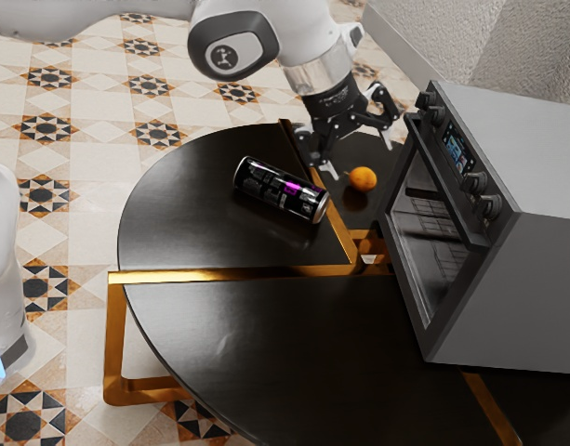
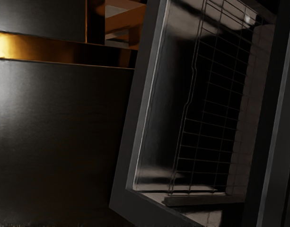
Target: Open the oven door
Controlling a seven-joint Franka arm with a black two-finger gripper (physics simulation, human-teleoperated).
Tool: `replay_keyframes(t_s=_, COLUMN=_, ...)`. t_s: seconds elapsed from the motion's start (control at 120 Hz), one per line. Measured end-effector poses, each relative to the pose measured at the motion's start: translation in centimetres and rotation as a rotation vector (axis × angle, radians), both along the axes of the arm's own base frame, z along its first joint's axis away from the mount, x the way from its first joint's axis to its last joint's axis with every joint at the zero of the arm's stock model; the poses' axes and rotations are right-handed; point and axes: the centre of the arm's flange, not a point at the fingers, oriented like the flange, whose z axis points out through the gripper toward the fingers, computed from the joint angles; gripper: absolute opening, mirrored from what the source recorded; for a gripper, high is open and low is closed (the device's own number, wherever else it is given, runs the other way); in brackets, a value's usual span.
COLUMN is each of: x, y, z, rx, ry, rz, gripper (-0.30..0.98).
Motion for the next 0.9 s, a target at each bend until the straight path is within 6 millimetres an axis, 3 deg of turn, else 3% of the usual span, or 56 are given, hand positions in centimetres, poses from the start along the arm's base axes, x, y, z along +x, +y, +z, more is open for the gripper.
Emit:
replay_keyframes(t_s=0.15, x=2.3, y=1.0, z=-1.3, rx=-0.017, ry=0.008, rz=0.007, gripper=0.67)
replay_keyframes(t_s=0.567, x=10.0, y=3.3, z=-1.7, rx=-0.049, ry=-0.002, rz=0.005, gripper=0.67)
replay_keyframes(t_s=0.9, x=12.0, y=4.0, z=-2.7, rx=0.064, ry=-0.028, rz=-0.047, gripper=0.68)
